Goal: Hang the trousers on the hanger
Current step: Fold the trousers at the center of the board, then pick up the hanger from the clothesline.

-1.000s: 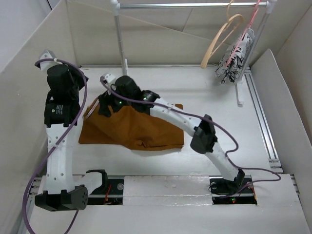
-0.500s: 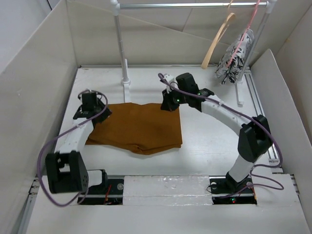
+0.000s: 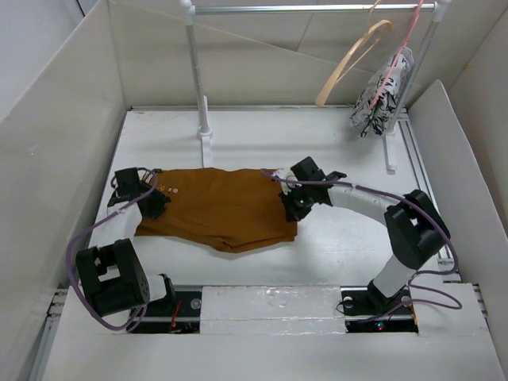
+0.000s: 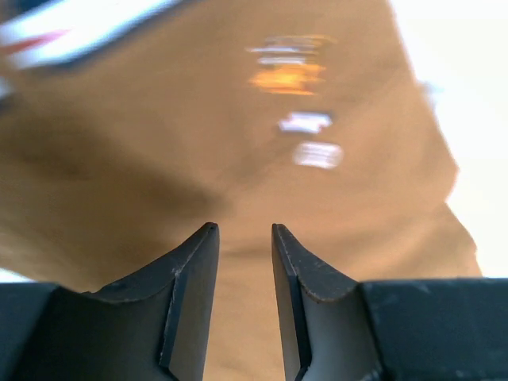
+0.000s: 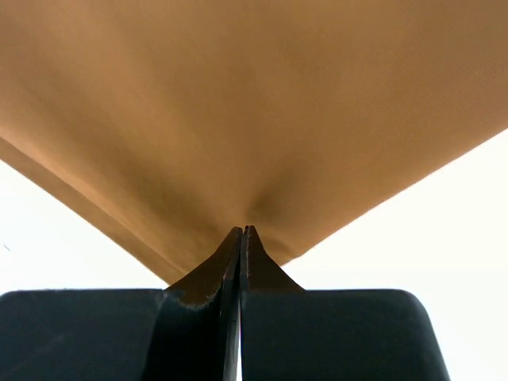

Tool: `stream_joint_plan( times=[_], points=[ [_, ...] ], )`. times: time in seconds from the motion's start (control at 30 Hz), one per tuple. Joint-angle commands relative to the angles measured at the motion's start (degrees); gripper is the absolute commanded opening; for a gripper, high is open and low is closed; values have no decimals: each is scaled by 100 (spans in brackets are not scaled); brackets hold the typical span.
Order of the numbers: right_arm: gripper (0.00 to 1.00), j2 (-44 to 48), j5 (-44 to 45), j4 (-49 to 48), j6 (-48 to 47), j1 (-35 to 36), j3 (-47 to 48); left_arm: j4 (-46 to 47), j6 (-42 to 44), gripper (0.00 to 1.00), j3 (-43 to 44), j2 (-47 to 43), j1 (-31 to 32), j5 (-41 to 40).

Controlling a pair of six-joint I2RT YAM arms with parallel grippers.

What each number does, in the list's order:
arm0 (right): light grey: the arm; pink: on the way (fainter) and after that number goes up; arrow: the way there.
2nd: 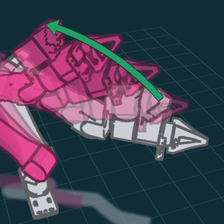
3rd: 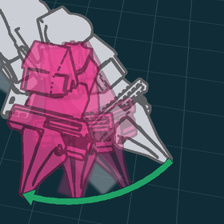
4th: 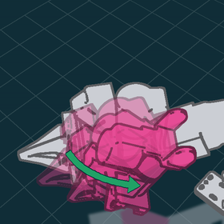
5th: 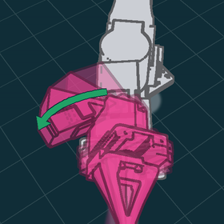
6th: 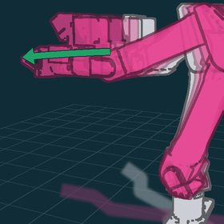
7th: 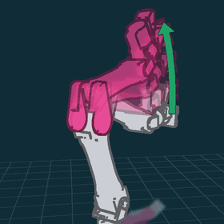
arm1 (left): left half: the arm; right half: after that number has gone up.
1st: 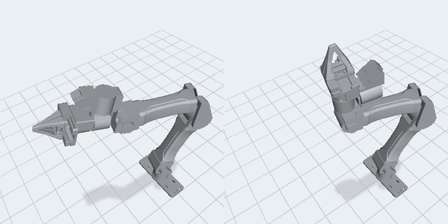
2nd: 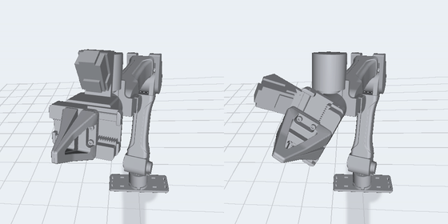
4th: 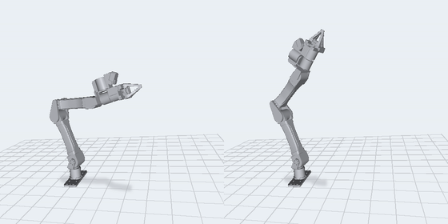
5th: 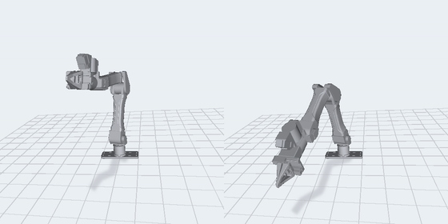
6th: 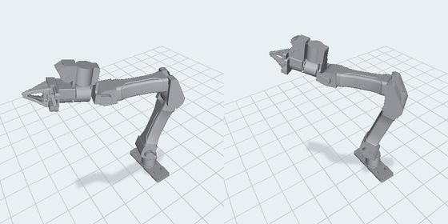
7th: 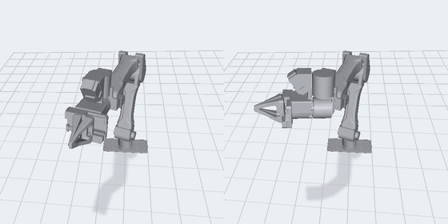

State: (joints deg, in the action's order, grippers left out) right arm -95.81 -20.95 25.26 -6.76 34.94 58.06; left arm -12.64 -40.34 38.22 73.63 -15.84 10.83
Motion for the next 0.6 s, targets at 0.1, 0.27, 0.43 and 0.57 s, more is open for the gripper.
stream_joint_plan(
  times=[0.1, 0.27, 0.43, 0.57],
  points=[
    [0, 1090, 1163, 1112, -756, -21, 2759, 411, 236, 25, 1678, -323, 1406, 68],
    [0, 1424, -166, 424, -363, -1782, 4116, 368, 772, 0, 3523, 615, 2899, -334],
    [36, 969, -788, -214, 491, -3027, 4994, 420, 984, 0, 4342, 1171, 3894, -372],
    [81, 222, -1147, -416, 1149, -3449, 5741, 482, 1019, 8, 4212, 1400, 4027, -12]
  ],
)
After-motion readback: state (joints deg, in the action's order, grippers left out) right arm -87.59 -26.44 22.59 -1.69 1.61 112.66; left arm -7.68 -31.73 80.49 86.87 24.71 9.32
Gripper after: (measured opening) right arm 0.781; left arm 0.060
